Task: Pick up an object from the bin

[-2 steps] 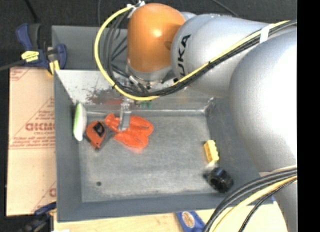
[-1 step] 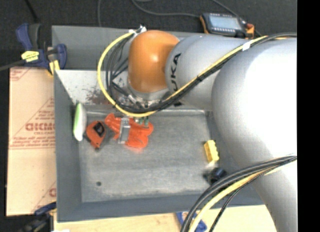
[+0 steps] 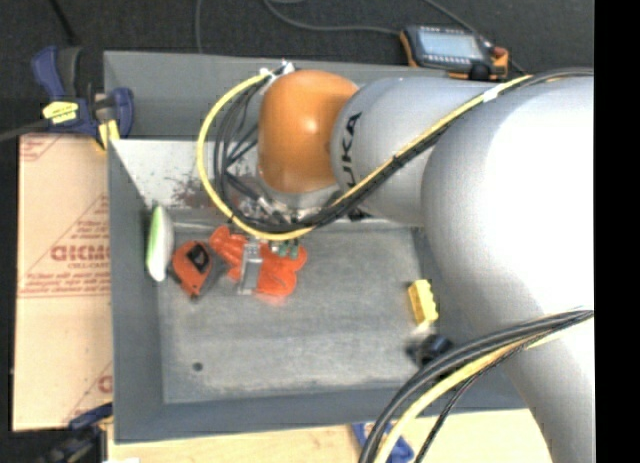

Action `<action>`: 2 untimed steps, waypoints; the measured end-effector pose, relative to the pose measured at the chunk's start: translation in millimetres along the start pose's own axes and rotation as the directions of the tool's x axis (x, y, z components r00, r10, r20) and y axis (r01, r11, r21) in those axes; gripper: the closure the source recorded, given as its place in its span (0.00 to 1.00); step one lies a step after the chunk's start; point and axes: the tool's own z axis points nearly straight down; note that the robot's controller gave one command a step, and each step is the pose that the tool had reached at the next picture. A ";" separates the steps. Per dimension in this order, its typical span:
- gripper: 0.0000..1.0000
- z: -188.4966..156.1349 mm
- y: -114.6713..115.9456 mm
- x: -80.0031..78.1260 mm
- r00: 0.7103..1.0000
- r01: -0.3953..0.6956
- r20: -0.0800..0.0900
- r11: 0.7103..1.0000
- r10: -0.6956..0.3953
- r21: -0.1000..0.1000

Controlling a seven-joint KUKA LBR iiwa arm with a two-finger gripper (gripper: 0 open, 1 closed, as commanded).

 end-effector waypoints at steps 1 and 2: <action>0.00 -26.6 0.9 -1.6 1.000 -0.011 0.008 1.000 0.011 -0.003; 0.00 21.0 -7.6 -1.2 0.986 -0.165 0.008 0.986 0.165 -0.004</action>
Offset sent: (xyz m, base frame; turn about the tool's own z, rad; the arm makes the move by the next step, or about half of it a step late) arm -0.0026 -0.0087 -0.0292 0.1706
